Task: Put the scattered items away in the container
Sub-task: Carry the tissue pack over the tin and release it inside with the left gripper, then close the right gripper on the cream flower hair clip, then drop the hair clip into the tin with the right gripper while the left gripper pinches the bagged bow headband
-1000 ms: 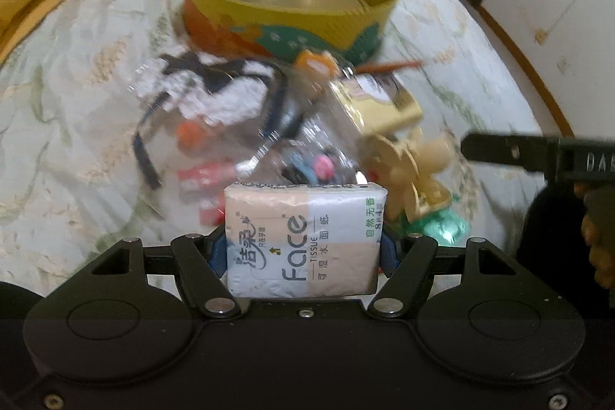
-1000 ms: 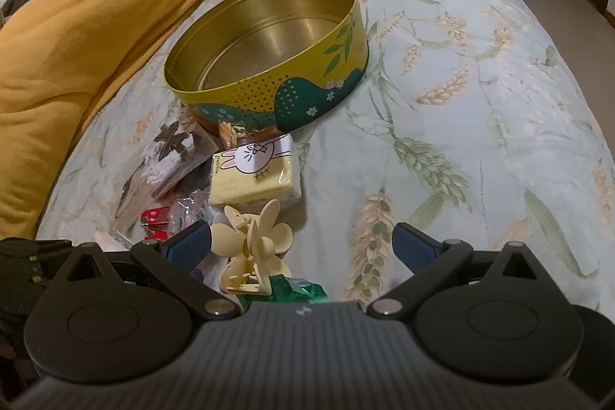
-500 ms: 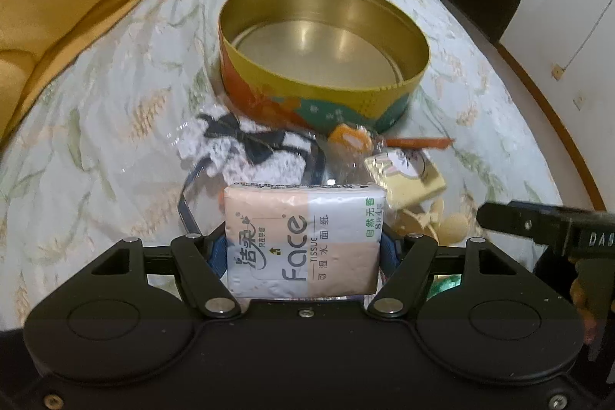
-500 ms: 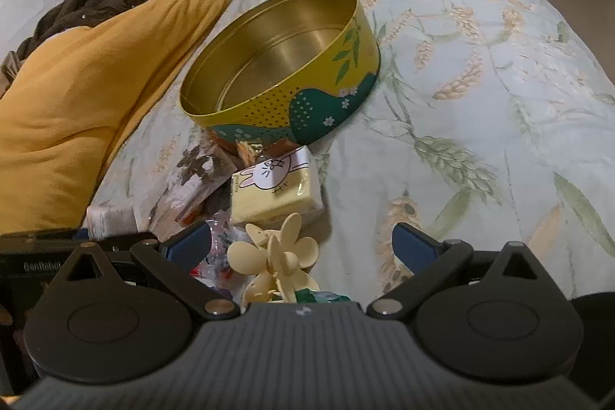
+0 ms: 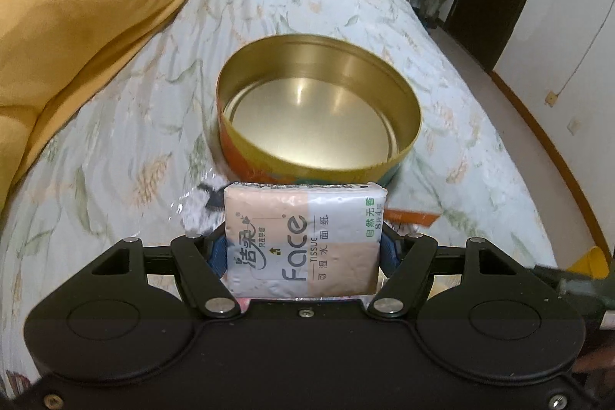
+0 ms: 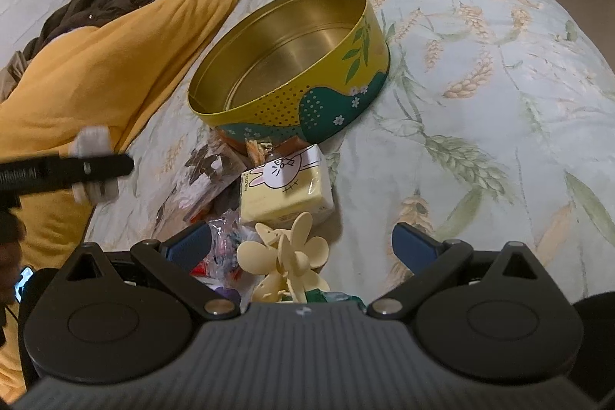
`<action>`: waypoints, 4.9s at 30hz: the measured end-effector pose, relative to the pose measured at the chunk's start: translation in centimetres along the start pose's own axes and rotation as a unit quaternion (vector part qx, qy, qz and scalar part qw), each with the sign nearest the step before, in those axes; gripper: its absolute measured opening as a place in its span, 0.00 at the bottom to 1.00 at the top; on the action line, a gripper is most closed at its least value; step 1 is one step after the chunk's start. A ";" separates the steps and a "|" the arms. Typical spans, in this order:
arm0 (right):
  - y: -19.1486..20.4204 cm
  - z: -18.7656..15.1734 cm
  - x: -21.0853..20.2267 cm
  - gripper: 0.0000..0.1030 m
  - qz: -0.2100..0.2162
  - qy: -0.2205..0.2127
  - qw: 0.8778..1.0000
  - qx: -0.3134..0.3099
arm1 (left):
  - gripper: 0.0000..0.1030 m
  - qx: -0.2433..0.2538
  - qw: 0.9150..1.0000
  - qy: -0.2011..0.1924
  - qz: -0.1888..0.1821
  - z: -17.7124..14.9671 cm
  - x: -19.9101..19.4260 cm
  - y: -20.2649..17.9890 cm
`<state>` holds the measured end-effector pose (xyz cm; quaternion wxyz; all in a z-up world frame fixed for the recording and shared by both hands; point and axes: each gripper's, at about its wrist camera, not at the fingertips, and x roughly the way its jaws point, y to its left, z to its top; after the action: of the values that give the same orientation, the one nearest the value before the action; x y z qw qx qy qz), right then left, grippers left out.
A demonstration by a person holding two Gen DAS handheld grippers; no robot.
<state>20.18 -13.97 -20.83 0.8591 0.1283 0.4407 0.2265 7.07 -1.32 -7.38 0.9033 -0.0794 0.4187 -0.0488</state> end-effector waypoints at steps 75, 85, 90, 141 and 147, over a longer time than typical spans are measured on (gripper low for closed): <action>2.4 -1.5 4.2 0.83 0.018 0.060 0.996 -0.065 | 0.92 0.093 0.993 0.077 0.001 0.4 7.6 1.5; 2.5 -1.8 4.4 0.73 0.003 0.062 0.996 -0.069 | 0.92 0.100 0.991 0.087 0.003 -3.6 7.0 0.8; 2.5 -1.8 4.6 0.64 -0.006 0.062 0.995 -0.071 | 0.92 0.083 0.992 0.092 0.014 -4.6 7.2 1.2; 3.0 10.8 -2.1 0.35 0.017 -0.029 0.999 -0.036 | 0.54 0.048 0.992 0.111 0.039 -6.9 9.5 1.9; 4.3 12.8 -0.9 0.35 0.015 -0.031 0.998 -0.050 | 0.19 -0.001 0.994 0.108 0.010 -7.0 9.3 3.7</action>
<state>28.98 -11.01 -10.95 0.8742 0.0982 0.4000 0.2570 7.77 0.12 -19.46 0.8534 -0.0701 0.5143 -0.0478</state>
